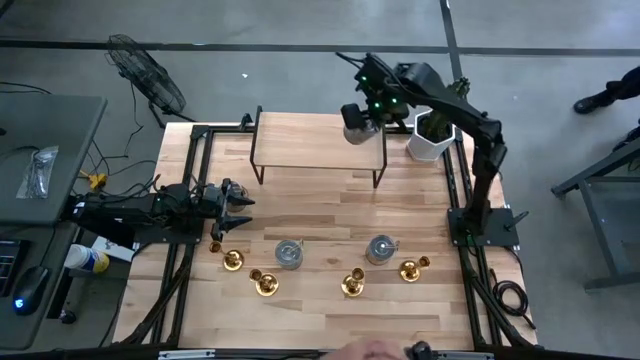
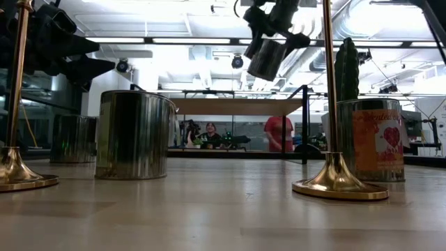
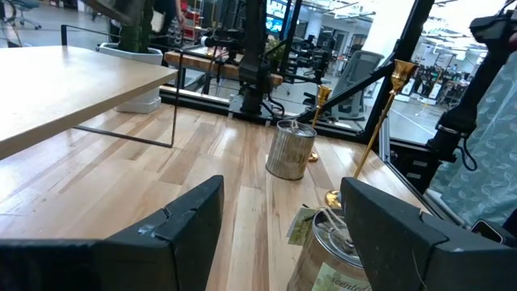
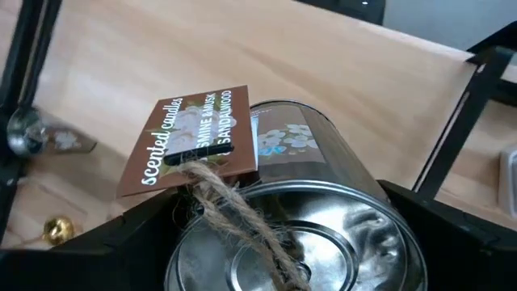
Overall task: Pick & Place candle stick holders
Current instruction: Put the silver scented candle on the shelf
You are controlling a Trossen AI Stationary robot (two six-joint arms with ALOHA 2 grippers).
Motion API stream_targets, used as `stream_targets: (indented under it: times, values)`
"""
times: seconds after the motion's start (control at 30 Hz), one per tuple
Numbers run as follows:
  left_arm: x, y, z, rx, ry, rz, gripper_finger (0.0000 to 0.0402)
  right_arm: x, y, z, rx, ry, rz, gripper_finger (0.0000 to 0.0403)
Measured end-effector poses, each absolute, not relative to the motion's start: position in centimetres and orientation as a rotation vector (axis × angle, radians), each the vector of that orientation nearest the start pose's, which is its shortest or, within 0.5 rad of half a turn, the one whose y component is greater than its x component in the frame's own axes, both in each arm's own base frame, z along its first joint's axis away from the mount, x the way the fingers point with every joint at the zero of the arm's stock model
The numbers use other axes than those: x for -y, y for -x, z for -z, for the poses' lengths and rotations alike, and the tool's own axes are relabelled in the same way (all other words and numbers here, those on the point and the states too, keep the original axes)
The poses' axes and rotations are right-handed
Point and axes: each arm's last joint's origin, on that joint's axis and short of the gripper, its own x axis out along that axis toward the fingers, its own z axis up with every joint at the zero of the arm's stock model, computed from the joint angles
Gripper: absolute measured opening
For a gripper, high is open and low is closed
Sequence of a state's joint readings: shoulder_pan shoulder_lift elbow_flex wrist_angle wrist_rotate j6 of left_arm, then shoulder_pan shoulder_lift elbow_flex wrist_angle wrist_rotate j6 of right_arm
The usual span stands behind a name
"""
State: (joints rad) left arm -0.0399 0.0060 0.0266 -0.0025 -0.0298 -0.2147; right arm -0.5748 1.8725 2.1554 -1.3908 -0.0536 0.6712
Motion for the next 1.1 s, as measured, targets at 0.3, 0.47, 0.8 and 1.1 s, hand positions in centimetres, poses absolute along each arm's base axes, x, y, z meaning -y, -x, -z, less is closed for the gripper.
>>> stream_targets:
  times: [0.3, 0.47, 0.8, 1.1]
  values:
    - [0.3, -9.6, -17.2, 0.017, 0.215, 0.012, 0.0243, 23.6, -29.8, -37.2, -0.905, -0.970, 0.965, 0.0355]
    - [0.3, -9.6, -17.2, 0.017, 0.215, 0.012, 0.0243, 24.6, -29.8, -36.4, -0.919, -0.993, 0.986, 0.0355]
    - [0.3, -9.6, -17.2, 0.018, 0.215, 0.010, 0.0243, 25.9, -30.0, -35.0, -0.933, -0.999, 1.039, 0.0355]
    - [0.3, -9.6, -17.2, 0.018, 0.215, 0.009, 0.0243, 26.1, -29.7, -35.0, -0.941, -0.989, 1.069, 0.0355]
